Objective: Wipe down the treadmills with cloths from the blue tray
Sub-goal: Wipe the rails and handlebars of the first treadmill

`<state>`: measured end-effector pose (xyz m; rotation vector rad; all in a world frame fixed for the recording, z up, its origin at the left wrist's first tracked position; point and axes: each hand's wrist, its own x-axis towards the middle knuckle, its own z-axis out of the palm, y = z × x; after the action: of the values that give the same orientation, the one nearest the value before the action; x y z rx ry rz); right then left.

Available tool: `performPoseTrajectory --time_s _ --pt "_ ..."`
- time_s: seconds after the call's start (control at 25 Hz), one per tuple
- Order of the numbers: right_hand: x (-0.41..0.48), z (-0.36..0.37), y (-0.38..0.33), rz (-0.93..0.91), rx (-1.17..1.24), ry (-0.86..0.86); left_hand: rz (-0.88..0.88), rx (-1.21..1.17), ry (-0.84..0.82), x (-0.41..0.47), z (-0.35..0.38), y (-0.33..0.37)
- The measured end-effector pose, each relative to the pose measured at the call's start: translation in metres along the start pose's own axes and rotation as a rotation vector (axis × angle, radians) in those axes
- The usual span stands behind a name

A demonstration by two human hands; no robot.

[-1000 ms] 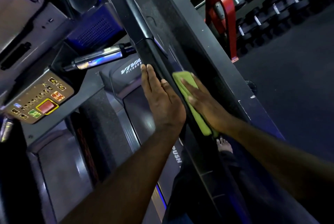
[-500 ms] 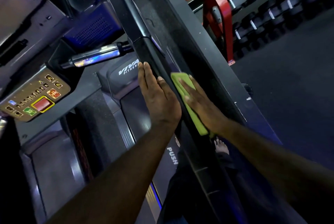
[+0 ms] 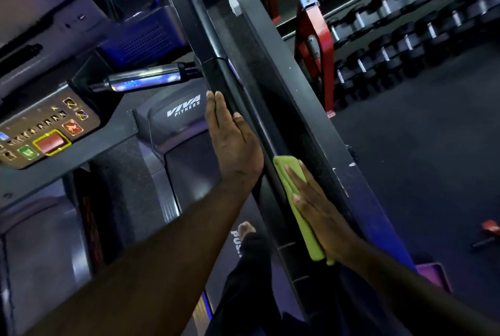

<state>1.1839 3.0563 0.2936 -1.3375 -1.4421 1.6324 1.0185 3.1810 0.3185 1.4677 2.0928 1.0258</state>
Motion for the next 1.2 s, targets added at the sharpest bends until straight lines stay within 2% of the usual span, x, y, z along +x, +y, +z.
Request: performPoseTrajectory --time_s 0.2,0.32,0.44,0.52,0.6,0.68,0.76,0.84,0.88,0.92,1.04,1.08,1.12,1.16,1.2 --pt "0.091 0.002 -0.035 -0.114 -0.197 0.052 -0.027 -0.12 0.013 0.001 -0.002 -0.005" --pt "0.056 0.006 -0.041 -0.143 -0.329 0.049 -0.048 -0.309 -0.021 -0.003 -0.014 -0.009" --pt "0.033 0.012 -0.071 -0.192 -0.795 0.024 -0.131 -0.52 -0.038 -0.026 -0.037 -0.034" --pt "0.078 0.015 -0.093 -0.433 -1.252 -0.044 -0.257 -0.594 -0.023 -0.05 -0.046 -0.06" --pt "0.149 0.021 -0.127 -0.676 -1.569 -0.203 -0.467 -0.705 -0.156 -0.067 -0.048 -0.072" --pt "0.217 0.037 -0.162 -0.788 -1.813 -0.418 -0.673 -0.817 -0.317 -0.077 -0.047 -0.08" --pt "0.255 0.059 -0.185 -0.72 -2.023 -0.539 -0.78 -0.886 -0.387 -0.085 -0.046 -0.087" --pt "0.253 0.087 -0.185 -0.612 -2.185 -0.485 -0.846 -0.957 -0.364 -0.09 -0.051 -0.092" --pt "0.237 0.097 -0.176 -0.595 -2.203 -0.525 -0.867 -0.981 -0.337 -0.09 -0.056 -0.094" --pt "0.211 0.1 -0.165 -0.601 -2.224 -0.669 -0.883 -1.004 -0.316 -0.088 -0.061 -0.096" --pt "0.124 0.1 -0.124 -0.416 -2.225 -1.451 -0.89 -1.06 -0.283 -0.079 -0.074 -0.103" --pt "0.122 0.101 -0.128 -0.35 -2.214 -1.54 -0.876 -1.067 -0.279 -0.077 -0.075 -0.106" --pt "0.139 0.107 -0.141 -0.397 -2.253 -1.56 -0.869 -1.073 -0.264 -0.076 -0.076 -0.107" --pt "0.164 0.108 -0.15 -0.438 -2.208 -1.447 -0.86 -1.082 -0.265 -0.078 -0.074 -0.109" --pt "0.197 0.106 -0.158 -0.308 -2.173 -1.32 -0.85 -1.073 -0.276 -0.08 -0.069 -0.112"
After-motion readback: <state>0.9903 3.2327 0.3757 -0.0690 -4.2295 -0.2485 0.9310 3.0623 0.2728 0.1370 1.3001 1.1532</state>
